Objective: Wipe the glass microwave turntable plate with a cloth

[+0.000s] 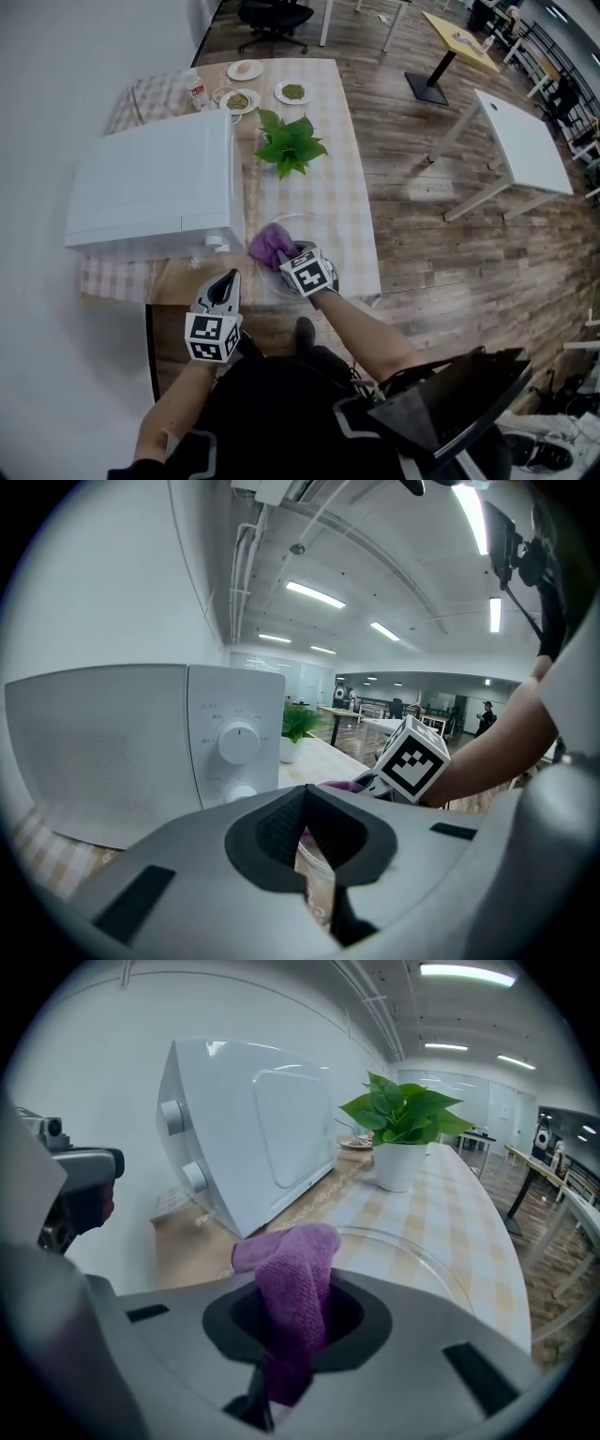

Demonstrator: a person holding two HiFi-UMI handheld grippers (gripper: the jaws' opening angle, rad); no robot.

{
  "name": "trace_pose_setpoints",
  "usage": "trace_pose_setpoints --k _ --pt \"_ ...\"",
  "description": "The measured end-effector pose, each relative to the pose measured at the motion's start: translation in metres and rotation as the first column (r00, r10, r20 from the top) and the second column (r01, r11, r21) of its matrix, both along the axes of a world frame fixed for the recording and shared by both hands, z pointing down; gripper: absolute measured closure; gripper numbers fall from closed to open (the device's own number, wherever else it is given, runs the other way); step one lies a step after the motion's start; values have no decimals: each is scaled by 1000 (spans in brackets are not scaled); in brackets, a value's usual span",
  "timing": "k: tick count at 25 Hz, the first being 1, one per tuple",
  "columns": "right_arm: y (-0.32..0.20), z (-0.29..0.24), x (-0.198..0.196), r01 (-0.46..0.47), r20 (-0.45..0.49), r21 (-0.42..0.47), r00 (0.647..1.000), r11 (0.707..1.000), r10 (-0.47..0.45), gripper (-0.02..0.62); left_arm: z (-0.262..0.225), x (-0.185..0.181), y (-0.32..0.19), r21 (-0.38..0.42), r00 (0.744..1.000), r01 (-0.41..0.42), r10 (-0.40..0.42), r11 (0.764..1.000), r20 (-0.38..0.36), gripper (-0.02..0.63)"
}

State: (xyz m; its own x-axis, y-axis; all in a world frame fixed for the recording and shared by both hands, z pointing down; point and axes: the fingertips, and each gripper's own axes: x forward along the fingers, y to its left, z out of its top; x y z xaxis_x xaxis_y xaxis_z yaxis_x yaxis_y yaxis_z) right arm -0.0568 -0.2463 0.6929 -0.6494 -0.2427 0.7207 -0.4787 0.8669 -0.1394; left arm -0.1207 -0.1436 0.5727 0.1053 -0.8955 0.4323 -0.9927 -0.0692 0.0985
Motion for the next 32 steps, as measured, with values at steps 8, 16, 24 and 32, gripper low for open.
trace_pose_setpoints --k 8,16,24,32 --pt "-13 2 43 -90 -37 -14 995 996 89 526 -1 21 -10 3 998 -57 57 998 11 600" --pt "-30 4 89 -181 -70 -5 981 983 181 526 -5 34 -24 19 994 -108 108 994 -8 600" --pt "-46 8 151 -304 -117 27 945 952 305 526 -10 53 -35 33 986 -166 166 986 -8 600" --pt "-48 0 192 -392 -142 54 907 918 396 526 -14 61 -41 30 981 -189 190 982 -40 600"
